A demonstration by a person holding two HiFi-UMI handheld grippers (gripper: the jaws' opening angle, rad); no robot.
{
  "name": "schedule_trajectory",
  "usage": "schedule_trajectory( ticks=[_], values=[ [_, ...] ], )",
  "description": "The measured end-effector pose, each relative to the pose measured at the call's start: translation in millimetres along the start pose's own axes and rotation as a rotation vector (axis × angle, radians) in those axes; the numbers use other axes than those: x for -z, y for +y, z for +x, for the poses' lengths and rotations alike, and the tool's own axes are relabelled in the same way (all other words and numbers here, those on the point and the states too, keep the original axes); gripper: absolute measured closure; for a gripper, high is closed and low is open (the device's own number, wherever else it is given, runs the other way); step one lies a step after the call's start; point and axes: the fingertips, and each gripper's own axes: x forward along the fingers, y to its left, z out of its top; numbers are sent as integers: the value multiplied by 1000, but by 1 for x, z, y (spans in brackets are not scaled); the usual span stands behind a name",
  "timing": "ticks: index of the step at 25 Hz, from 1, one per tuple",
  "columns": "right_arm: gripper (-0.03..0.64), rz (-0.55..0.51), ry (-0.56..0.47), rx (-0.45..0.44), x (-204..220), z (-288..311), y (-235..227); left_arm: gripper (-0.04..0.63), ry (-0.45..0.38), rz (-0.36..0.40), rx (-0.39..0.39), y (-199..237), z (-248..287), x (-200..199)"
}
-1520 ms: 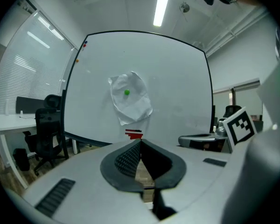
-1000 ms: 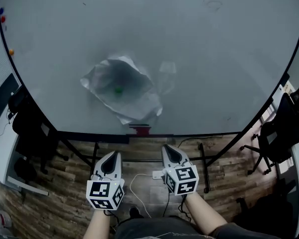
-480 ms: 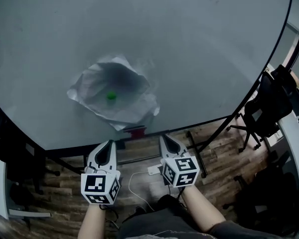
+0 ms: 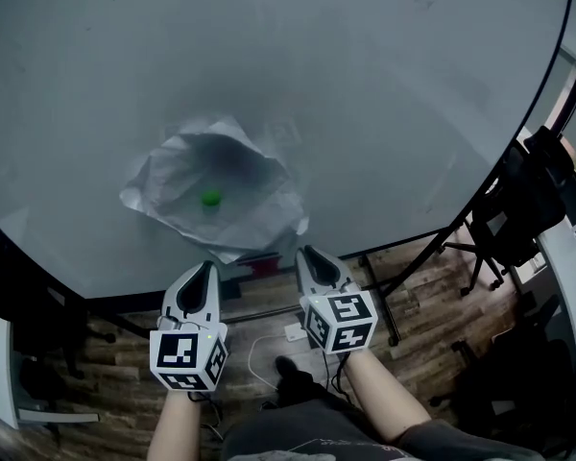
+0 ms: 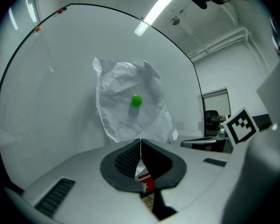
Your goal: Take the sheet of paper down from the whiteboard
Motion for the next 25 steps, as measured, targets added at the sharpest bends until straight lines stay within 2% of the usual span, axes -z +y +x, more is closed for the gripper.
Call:
schedule_trajectory(
  ticks=[1, 2, 3, 4, 9, 18, 20, 22, 25],
  values=[
    [589, -21, -2, -18, -3, 4, 4, 580, -6, 0, 0, 0, 1, -2],
    [564, -41, -3, -31, -6, 8, 7, 580, -10, 3, 0, 0, 3, -4],
    [508, -55, -6, -36, -8, 11, 9, 580, -12, 6, 0, 0, 5, -5],
    [500, -62, -12, -30, -10, 13, 8, 580, -13, 8, 0, 1, 7, -6],
    [500, -35, -52, 25, -22, 22, -6, 580, -15, 16, 3, 3, 16, -11],
    [500, -76, -71, 31, -34, 36, -8, 580, -16, 22, 14, 5, 26, -19],
    [516, -81, -69, 56, -34, 37, -11, 580, -24, 22, 7, 7, 27, -22],
    [573, -79, -70, 83, -34, 37, -16, 580, -36, 24, -2, 9, 27, -26],
    [586, -69, -72, 81, -34, 37, -19, 580, -56, 32, -11, 9, 28, -33]
  ],
)
